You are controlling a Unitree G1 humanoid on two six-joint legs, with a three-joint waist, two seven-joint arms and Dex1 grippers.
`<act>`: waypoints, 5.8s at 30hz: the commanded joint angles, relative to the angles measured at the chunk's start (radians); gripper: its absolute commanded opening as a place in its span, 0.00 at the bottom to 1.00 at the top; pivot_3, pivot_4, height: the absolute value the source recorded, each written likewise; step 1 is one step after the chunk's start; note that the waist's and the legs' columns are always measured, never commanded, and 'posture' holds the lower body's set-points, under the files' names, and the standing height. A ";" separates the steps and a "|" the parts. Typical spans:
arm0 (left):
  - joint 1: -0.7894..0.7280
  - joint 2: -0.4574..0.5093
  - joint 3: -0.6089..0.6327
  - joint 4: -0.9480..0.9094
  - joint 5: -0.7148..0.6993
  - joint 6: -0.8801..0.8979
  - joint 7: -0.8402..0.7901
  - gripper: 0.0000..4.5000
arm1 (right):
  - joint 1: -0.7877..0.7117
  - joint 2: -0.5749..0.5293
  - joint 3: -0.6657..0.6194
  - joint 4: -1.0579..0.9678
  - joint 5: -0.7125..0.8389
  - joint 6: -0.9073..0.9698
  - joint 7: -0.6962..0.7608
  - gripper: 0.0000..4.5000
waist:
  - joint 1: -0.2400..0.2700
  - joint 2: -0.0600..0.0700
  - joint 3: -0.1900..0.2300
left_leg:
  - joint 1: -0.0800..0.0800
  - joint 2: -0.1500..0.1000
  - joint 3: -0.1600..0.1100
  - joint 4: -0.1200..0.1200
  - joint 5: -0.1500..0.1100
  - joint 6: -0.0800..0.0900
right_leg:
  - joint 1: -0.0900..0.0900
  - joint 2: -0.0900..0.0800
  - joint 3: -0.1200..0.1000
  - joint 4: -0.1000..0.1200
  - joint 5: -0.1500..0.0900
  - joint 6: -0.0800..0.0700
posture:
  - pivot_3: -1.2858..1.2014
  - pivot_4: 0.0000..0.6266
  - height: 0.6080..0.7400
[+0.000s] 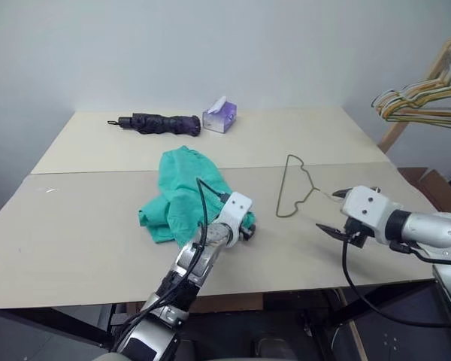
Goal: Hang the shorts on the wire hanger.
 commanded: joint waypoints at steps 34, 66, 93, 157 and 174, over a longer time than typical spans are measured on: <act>0.389 0.767 0.526 -0.588 -0.465 -0.203 -0.764 0.00 | -0.365 0.197 0.364 0.360 -0.262 -0.424 -0.016 1.00 | 0.024 0.002 0.001 | 0.001 0.002 0.002 -0.002 0.000 0.000 | -0.001 0.000 0.000 0.000 -0.003 0.004 | 0.57 0.00 1.00; 0.644 1.066 0.870 -0.516 -0.613 -0.311 -1.163 0.00 | -0.927 0.613 0.614 1.406 -0.646 -1.061 -0.430 0.92 | 0.028 0.002 0.002 | -0.006 0.003 0.003 -0.004 0.000 0.000 | -0.012 0.000 0.001 0.004 0.000 -0.002 | 0.60 0.00 1.00; 0.172 0.908 0.577 -0.206 -0.328 -0.501 -0.812 0.00 | -0.905 0.410 0.475 1.166 -0.580 -0.910 -0.336 0.02 | 0.052 0.002 0.002 | -0.007 0.002 0.004 -0.003 0.000 -0.001 | -0.014 0.000 0.002 0.009 0.000 -0.002 | 0.57 0.00 1.00; 0.458 1.156 0.400 -0.195 -0.246 -0.714 -1.180 0.00 | -0.394 0.095 0.590 0.177 -0.343 -0.497 0.202 0.02 | 0.051 0.001 0.001 | -0.005 0.003 0.006 -0.003 0.002 -0.004 | -0.015 0.000 0.003 0.012 -0.002 -0.002 | 0.58 0.00 1.00; 0.517 1.177 0.393 -0.270 -0.247 -0.687 -1.226 0.10 | -0.293 0.096 0.551 0.043 -0.270 -0.382 0.333 0.15 | 0.059 0.000 0.001 | -0.006 0.003 0.007 -0.002 0.001 -0.003 | -0.016 0.001 0.003 0.011 -0.003 -0.001 | 0.57 0.00 1.00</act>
